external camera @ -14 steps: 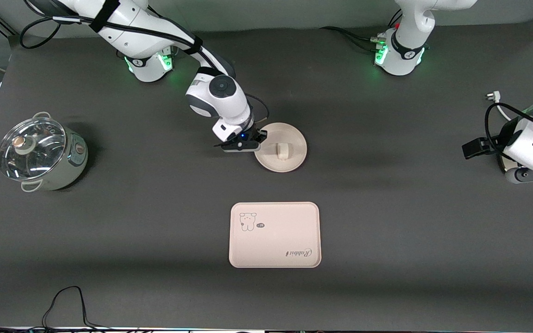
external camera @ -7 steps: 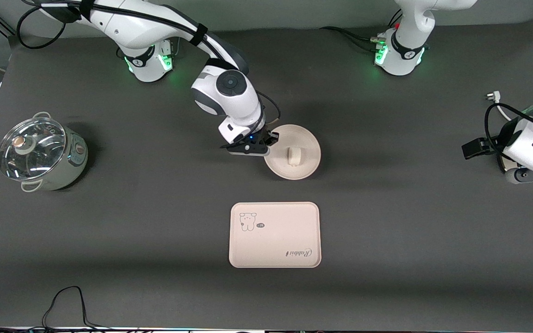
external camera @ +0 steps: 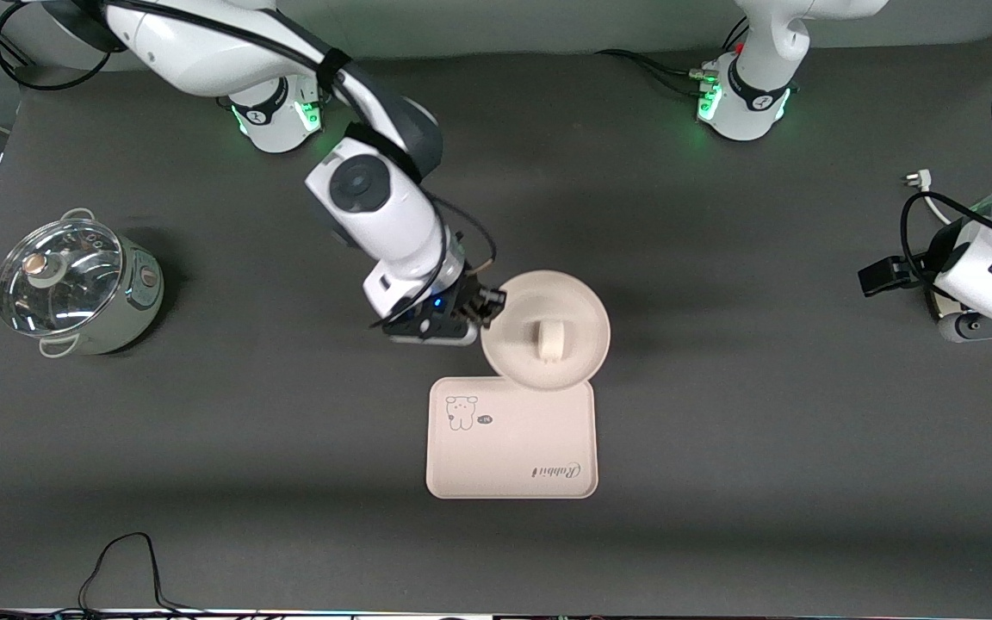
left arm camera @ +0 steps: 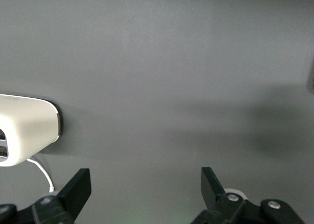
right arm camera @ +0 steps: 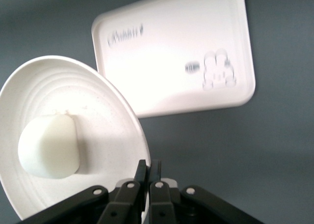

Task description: Place bun in plate and plate on tray

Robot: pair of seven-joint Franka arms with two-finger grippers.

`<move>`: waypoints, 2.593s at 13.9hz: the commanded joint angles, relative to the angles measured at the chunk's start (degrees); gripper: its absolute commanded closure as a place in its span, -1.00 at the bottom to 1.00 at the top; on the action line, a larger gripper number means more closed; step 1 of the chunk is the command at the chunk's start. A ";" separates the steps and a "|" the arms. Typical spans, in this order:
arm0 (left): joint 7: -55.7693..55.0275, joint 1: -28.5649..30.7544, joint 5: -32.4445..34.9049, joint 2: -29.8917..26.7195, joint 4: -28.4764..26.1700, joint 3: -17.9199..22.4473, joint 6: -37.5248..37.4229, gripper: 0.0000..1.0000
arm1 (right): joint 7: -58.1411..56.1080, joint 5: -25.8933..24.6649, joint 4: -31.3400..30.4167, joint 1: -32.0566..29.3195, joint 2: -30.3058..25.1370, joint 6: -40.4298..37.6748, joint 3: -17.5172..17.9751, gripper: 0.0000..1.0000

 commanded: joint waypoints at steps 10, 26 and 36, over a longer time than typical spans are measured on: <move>0.17 -0.80 0.72 0.75 1.80 -0.32 -1.88 -1.00 | -10.30 0.70 20.03 1.37 24.07 3.02 -6.55 1.00; -0.18 -1.15 0.72 1.27 1.62 -0.40 -1.88 -1.00 | -10.82 0.52 19.32 1.81 19.44 1.75 -8.05 -1.00; -0.27 -1.33 0.72 1.27 1.53 -0.40 -1.97 -1.00 | -28.82 4.80 -3.49 0.41 -20.17 -22.01 -21.91 -1.00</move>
